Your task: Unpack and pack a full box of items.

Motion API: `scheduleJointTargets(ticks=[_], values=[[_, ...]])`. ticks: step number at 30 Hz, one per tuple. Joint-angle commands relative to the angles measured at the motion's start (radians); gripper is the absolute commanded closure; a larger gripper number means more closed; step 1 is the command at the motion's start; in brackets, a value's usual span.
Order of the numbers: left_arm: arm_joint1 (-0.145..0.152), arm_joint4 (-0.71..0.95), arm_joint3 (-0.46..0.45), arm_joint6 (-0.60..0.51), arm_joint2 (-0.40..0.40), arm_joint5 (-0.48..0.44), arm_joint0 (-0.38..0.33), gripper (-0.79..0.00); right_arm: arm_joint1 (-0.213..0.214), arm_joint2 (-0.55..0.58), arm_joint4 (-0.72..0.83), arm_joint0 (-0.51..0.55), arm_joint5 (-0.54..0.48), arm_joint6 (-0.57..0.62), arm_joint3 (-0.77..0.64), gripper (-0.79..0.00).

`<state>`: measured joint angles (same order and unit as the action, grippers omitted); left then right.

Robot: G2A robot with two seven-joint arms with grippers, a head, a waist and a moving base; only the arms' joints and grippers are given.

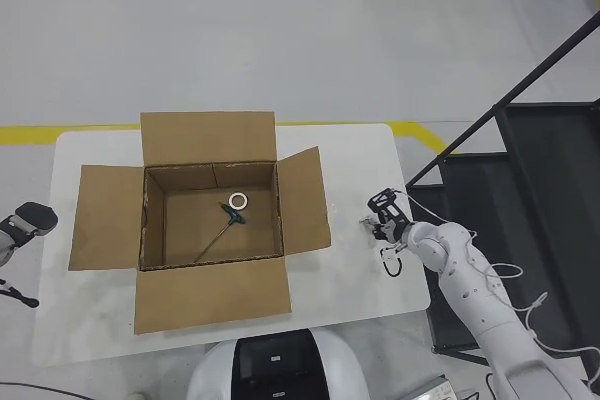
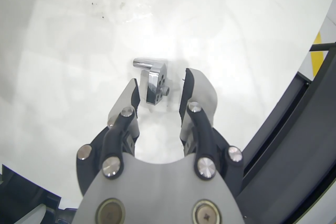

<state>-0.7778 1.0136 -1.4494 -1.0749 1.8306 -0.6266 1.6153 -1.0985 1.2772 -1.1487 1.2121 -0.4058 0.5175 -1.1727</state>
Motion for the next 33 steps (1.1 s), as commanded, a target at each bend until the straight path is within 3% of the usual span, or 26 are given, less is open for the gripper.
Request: scheduleJointTargets(ticks=[1, 2, 3, 12, 21, 28, 33], values=[[0.0, 0.0, 0.0, 0.0, 0.0, 0.0, 0.0, -0.785, 0.0, -0.003, -0.001, -0.003, -0.001, 0.005, 0.001, -0.123], [0.0, 0.0, 0.0, 0.0, 0.0, 0.0, 0.0, -0.785, 0.0, -0.005, -0.007, -0.005, 0.0, 0.008, 0.001, -0.031], [0.0, 0.0, 0.0, 0.0, 0.0, 0.0, 0.0, -0.785, 0.0, -0.006, -0.006, -0.005, 0.001, 0.008, 0.001, 0.0], [0.0, 0.0, 0.0, 0.0, 0.0, 0.0, 0.0, -0.785, 0.001, 0.02, 0.069, 0.017, 0.013, -0.001, -0.021, 0.0], [0.0, 0.0, 0.0, 0.0, 0.0, 0.0, 0.0, -0.785, 0.013, 0.18, 0.371, 0.169, 0.007, -0.119, -0.236, 0.0], [0.0, 0.0, 0.0, 0.0, 0.0, 0.0, 0.0, -0.785, 0.01, 0.228, 0.588, 0.272, -0.131, -0.264, -0.433, 0.0], [0.0, 0.0, 0.0, 0.0, 0.0, 0.0, 0.0, -0.785, 0.003, 0.193, 0.628, 0.28, -0.225, -0.329, -0.517, 0.0]])
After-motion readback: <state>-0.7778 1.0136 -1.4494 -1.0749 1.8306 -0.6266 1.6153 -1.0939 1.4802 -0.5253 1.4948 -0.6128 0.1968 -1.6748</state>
